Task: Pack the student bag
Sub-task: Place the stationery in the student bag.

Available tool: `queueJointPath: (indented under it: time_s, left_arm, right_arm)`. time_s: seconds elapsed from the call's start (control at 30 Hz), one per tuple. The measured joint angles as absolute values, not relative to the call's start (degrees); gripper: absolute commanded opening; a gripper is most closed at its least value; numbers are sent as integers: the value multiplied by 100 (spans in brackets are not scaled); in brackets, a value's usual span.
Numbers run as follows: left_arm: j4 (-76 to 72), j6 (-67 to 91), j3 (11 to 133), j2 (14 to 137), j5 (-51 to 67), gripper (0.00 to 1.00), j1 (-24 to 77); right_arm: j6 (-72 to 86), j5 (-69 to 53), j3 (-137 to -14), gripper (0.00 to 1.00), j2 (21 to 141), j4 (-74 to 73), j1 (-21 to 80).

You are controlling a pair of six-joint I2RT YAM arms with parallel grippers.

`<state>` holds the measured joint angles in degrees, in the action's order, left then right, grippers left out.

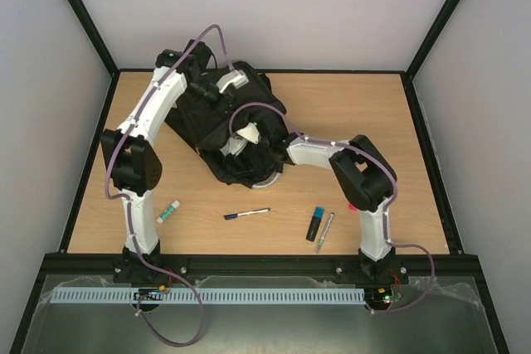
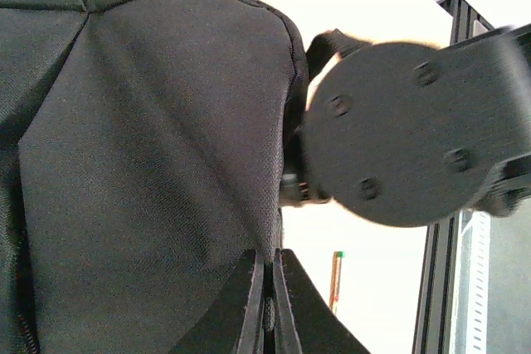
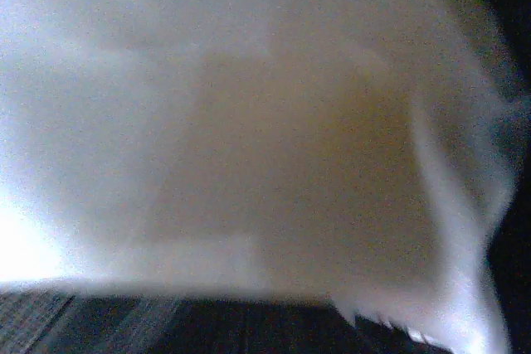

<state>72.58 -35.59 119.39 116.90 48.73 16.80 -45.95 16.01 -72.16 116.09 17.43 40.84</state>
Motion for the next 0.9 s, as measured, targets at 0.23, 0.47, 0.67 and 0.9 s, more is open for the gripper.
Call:
queueJointPath:
  time_s: [0.23,0.47,0.67,0.9]
  left_arm:
    - [7225,-3535,11939,11690,4884,4,1680]
    - [7227,-3492,11939,11701,4880,4,1686]
    - [7227,-3450,11939,11716,4880,4,1697]
    - [7225,-3430,11939,11716,4877,4,1697]
  right_arm:
    - [-4178,784,-6904,30,10412,506,4082]
    - [-4244,-172,-6543,1,9972,-283,4086]
    - [-4364,-613,-6600,1,10040,-451,4128]
    - [-4845,-764,-6973,1,10685,-346,4372]
